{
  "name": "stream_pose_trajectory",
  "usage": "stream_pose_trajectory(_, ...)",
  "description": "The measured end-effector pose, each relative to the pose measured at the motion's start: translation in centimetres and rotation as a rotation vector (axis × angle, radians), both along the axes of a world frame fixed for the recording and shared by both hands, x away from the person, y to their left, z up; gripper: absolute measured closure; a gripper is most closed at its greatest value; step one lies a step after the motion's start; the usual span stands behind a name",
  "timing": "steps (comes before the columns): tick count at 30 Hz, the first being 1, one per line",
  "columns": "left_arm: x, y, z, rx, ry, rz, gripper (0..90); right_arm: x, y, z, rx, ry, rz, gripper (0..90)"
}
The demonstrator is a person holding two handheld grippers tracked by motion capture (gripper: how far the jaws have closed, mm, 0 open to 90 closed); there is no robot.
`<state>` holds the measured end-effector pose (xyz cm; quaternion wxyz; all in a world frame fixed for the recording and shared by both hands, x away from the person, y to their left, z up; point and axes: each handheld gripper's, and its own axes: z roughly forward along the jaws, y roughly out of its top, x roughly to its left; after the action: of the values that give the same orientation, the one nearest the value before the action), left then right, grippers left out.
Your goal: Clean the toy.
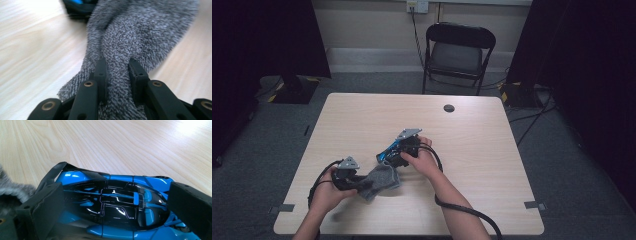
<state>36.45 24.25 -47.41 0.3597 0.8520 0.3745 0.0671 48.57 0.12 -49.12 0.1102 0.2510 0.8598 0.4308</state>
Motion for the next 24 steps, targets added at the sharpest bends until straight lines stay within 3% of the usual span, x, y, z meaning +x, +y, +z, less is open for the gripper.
stream_pose_trajectory(8, 1.2, 1.7, 0.1, 0.042, -0.028, 0.097, 72.3, 0.0, 0.0, 0.0, -0.001, 0.001, -0.001, 0.8)
stream_pose_trajectory(11, 1.4, 2.3, 0.0, 0.039, -0.035, 0.135, 72.4, 0.0, 0.0, 0.0, 0.000, 0.001, 0.000, 0.8)
stream_pose_trajectory(24, 2.0, 2.8, -0.2, 0.021, -0.047, 0.199, 72.4, 0.0, 0.0, 0.0, 0.002, 0.000, 0.001, 0.8)
